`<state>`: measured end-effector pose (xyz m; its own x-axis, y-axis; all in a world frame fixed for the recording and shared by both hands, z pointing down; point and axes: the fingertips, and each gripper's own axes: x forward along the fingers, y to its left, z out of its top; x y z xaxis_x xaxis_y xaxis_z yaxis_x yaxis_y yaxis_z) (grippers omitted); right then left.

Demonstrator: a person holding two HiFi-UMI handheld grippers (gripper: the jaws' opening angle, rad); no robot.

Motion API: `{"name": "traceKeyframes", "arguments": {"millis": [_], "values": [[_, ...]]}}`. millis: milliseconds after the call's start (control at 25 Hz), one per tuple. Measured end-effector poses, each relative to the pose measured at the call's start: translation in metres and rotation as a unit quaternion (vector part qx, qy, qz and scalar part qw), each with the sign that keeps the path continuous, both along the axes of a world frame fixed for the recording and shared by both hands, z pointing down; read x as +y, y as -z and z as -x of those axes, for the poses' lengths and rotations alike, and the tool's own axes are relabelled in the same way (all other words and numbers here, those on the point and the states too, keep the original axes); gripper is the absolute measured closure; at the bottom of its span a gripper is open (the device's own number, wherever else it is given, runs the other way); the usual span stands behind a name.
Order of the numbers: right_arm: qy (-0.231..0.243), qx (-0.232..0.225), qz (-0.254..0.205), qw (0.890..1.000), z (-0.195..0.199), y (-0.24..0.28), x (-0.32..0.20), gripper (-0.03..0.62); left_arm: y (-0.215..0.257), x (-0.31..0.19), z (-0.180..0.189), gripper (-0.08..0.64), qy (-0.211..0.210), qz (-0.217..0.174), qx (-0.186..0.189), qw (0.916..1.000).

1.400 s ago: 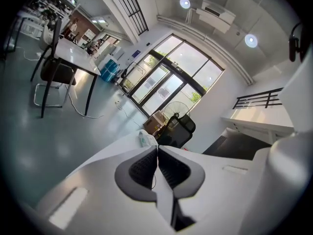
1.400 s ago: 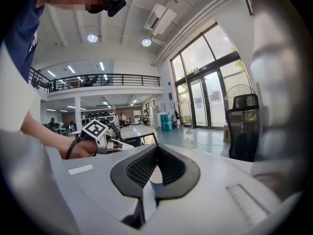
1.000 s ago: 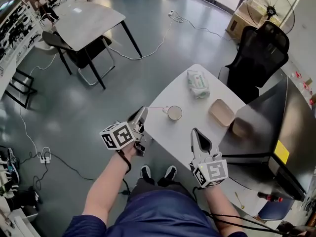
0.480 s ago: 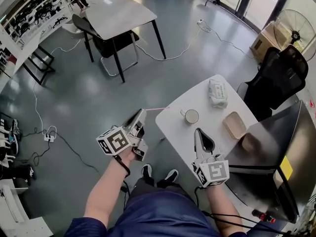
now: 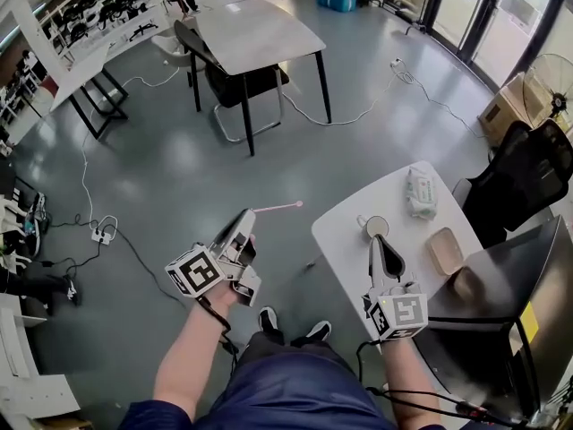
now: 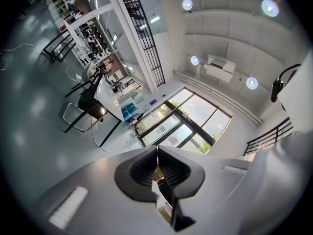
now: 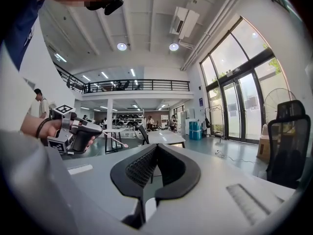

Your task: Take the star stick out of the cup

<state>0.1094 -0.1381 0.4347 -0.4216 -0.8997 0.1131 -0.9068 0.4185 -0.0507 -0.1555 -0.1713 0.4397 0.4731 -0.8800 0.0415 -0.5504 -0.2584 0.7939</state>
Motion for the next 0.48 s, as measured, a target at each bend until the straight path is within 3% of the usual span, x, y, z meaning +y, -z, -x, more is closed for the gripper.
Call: {"name": "traceKeyframes", "arguments": {"millis": [480], "values": [[-0.005,0.000,-0.020,1.000,0.046,0.033,-0.014,0.585,0.032,0.007,0.055,0.550,-0.008,-0.037,0.058,0.9976]]}}
